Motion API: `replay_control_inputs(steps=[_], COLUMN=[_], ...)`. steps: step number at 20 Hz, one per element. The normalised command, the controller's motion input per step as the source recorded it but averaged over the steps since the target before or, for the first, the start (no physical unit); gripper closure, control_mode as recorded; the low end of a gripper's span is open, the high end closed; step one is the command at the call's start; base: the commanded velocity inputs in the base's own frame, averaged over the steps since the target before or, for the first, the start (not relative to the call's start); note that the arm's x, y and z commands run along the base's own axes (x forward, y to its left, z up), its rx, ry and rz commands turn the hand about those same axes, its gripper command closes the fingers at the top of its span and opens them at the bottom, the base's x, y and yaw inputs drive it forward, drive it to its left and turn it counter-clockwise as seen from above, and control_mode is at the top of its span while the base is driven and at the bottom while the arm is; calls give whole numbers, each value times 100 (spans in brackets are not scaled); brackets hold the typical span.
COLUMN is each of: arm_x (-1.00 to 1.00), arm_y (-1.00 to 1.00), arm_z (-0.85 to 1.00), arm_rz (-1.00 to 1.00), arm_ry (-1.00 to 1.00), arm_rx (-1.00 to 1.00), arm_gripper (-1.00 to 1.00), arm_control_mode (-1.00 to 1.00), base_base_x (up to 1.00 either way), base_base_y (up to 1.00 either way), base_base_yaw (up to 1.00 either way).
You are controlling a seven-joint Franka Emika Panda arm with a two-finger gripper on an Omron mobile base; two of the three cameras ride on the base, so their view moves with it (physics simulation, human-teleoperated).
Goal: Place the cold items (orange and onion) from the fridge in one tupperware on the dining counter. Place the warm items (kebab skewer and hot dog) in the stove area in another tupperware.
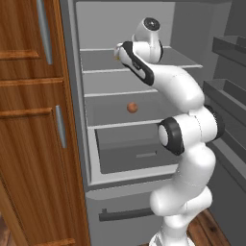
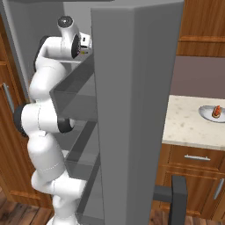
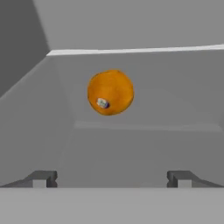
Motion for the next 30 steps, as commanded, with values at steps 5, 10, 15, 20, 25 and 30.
replay_control_inputs(steps=[5,10,15,20,25,30], arm_x=[58,52,43,37,33,9], arm_y=[25,6,0,0,0,-5], arm_z=[-15,-23,-16,-11,-22,-24], arm_rz=[0,0,-4,-5,-3,0], arm_ry=[0,-4,-10,-13,-4,1], arm_rx=[0,0,0,0,0,2], arm_gripper=[-100,-100,-100,-100,-100,100], arm_control_mode=[-100,-100,-100,-100,-100,-100], base_base_x=[0,0,0,0,0,0], base_base_y=[0,0,0,0,0,0], base_base_yaw=[0,0,0,0,0,0])
